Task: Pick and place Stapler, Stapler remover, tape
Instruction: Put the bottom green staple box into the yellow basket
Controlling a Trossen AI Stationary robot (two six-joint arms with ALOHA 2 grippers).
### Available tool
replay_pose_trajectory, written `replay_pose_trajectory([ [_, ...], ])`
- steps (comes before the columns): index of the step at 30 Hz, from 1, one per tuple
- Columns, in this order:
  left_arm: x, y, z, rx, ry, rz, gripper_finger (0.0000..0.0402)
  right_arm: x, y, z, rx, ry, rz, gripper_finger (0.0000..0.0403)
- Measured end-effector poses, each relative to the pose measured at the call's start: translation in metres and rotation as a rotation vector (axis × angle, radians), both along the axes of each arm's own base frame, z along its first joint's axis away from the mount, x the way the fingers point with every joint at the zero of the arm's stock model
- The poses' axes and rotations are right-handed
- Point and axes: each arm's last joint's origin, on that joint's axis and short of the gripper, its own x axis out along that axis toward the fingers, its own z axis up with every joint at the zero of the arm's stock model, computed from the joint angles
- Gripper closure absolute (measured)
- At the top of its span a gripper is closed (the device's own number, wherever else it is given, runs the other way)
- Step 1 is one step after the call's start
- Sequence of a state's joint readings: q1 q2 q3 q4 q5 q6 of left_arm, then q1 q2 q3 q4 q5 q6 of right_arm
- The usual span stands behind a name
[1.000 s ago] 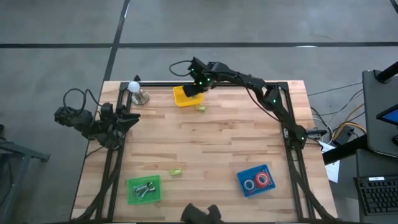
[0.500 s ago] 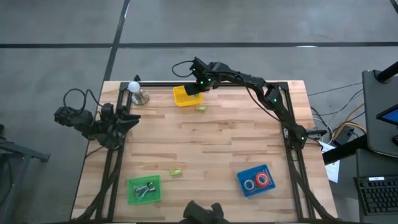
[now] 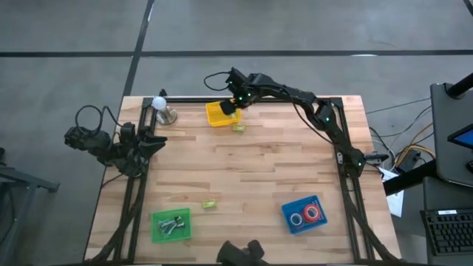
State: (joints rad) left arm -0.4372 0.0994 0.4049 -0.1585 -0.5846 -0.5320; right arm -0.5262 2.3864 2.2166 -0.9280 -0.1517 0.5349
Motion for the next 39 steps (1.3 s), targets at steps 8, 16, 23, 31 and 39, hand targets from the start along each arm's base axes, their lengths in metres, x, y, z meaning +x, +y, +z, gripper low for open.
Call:
replay_pose_trajectory([
  [8,0.0,0.0,0.0,0.0,0.0,-0.001,0.025,-0.008,0.041,0.032,-0.09,0.094,0.369,0.0139],
  [16,0.0,0.0,0.0,0.007,0.001,0.0,0.025,-0.003,0.091,0.014,-0.097,0.191,0.746,0.0155],
  [23,0.0,-0.001,0.0,-0.005,-0.002,-0.034,0.025,-0.005,0.093,-0.024,-0.093,0.23,0.771,0.0158],
  [31,0.0,-0.001,-0.001,-0.015,0.004,-0.051,0.025,-0.009,0.082,-0.047,-0.194,0.302,0.711,0.0158],
  [39,0.0,-0.001,-0.002,-0.013,0.01,-0.05,0.025,-0.008,0.068,-0.05,-0.272,0.266,0.674,0.0158],
])
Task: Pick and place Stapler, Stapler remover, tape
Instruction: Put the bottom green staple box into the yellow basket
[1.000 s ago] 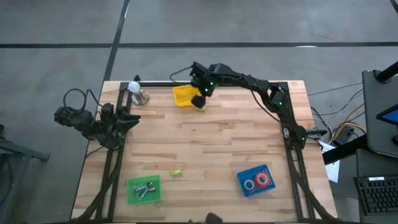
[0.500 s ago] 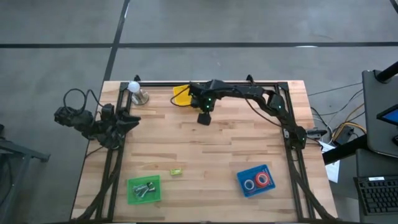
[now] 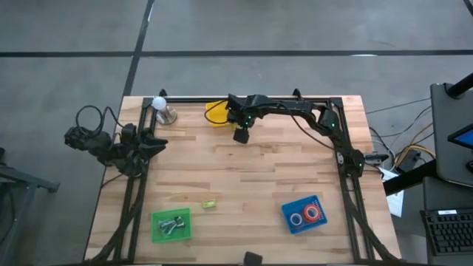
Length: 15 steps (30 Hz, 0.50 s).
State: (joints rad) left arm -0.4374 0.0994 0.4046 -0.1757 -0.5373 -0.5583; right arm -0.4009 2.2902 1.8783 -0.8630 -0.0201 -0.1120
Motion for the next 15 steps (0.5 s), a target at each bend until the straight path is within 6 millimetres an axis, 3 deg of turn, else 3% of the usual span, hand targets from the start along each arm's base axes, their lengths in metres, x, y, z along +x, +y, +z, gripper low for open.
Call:
replay_pose_trajectory([
  [7,0.0,0.0,0.0,-0.02,-0.002,-0.001,0.025,-0.0057,-0.0091,-0.0093,0.001,-0.004,-0.026,0.0158],
  [15,0.0,0.0001,0.0001,-0.021,-0.003,0.0,0.025,-0.0012,-0.01,-0.0022,-0.006,-0.042,-0.024,0.016],
])
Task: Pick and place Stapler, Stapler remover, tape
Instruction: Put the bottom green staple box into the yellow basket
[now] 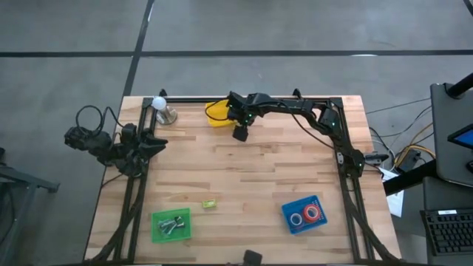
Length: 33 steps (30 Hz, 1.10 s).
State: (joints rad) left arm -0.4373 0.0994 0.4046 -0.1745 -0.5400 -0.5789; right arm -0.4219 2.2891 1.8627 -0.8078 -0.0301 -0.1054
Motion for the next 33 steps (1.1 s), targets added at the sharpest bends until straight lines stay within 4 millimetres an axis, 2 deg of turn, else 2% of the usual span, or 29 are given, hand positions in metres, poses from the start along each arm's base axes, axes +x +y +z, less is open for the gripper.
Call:
replay_pose_trajectory([
  [7,0.0,0.0,0.0,-0.001,-0.001,0.0,0.025,-0.002,0.002,0.0,0.08,0.012,-0.134,0.0175],
  [15,0.0,0.0,0.0,0.0,-0.001,0.0,0.025,-0.003,0.004,-0.001,0.141,0.012,-0.13,0.0187],
  [19,0.0,0.0,0.0,-0.001,-0.001,0.0,0.025,-0.002,0.007,0.002,0.26,-0.015,-0.183,0.0204],
  [22,0.0,0.0,0.0,-0.002,-0.002,0.0,0.025,-0.002,0.012,0.004,0.451,-0.049,-0.216,0.0223],
  [25,0.0,0.0,0.004,-0.07,-0.046,-0.007,0.025,-0.002,0.023,0.008,0.587,-0.038,-0.22,0.025],
  [27,-0.002,0.001,0.01,-0.15,-0.107,-0.017,0.025,-0.002,0.034,0.015,0.592,-0.032,-0.194,0.0282],
  [30,-0.002,0.0,0.014,-0.189,-0.151,-0.053,0.025,-0.003,0.052,0.03,0.597,-0.049,-0.152,0.036],
  [31,-0.003,0.0,0.015,-0.189,-0.162,-0.068,0.025,-0.003,0.059,0.035,0.594,-0.055,-0.14,0.0376],
  [33,-0.003,0.0,0.017,-0.204,-0.184,-0.09,0.025,-0.006,0.072,0.044,0.582,-0.06,-0.148,0.0386],
])
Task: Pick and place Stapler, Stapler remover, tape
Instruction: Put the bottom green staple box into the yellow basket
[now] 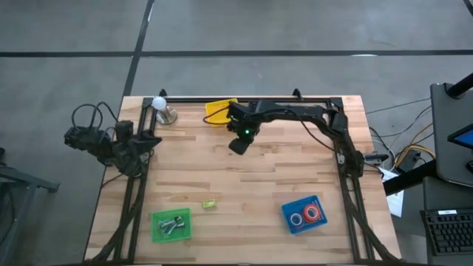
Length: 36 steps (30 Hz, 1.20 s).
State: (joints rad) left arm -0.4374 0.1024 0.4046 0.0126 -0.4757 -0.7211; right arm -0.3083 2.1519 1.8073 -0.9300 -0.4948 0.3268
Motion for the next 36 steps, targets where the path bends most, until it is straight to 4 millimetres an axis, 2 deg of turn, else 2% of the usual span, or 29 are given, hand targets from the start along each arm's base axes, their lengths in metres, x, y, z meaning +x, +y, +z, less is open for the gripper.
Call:
replay_pose_trajectory([
  [4,0.002,-0.001,0.002,-0.002,-0.019,-0.018,0.025,-0.008,0.024,0.025,-0.014,-0.075,-0.046,0.0394],
  [7,0.002,-0.002,0.009,-0.042,-0.087,-0.024,0.025,-0.02,0.044,0.053,-0.026,-0.216,-0.075,0.0395],
  [10,0.004,-0.002,0.011,-0.047,-0.092,-0.007,0.0251,-0.04,0.068,0.078,-0.087,-0.413,-0.048,0.0395],
  [13,0.015,-0.007,0.002,-0.04,0.018,-0.022,0.0255,-0.064,0.087,0.092,-0.1,-0.603,-0.087,0.0395],
  [17,0.042,-0.022,-0.012,-0.088,0.179,-0.11,0.0262,-0.101,0.102,0.092,-0.049,-0.786,-0.182,0.0395],
  [20,0.064,-0.036,-0.024,-0.083,0.373,-0.234,0.0264,-0.133,0.107,0.095,-0.146,-0.923,-0.182,0.0394],
  [24,0.088,-0.052,-0.036,-0.096,0.709,-0.323,0.0254,-0.17,0.108,0.092,-0.159,-0.932,-0.238,0.0394],
  [28,0.111,-0.064,-0.047,-0.057,0.979,-0.323,0.0221,-0.199,0.114,0.09,-0.12,-0.966,-0.249,0.0394],
  [31,0.134,-0.075,-0.035,-0.015,0.994,-0.329,0.0183,-0.217,0.12,0.084,-0.104,-0.979,-0.225,0.0394],
  [36,0.17,-0.091,-0.035,0.215,1.114,-0.33,0.013,-0.241,0.126,0.07,-0.099,-1.006,-0.192,0.0394],
])
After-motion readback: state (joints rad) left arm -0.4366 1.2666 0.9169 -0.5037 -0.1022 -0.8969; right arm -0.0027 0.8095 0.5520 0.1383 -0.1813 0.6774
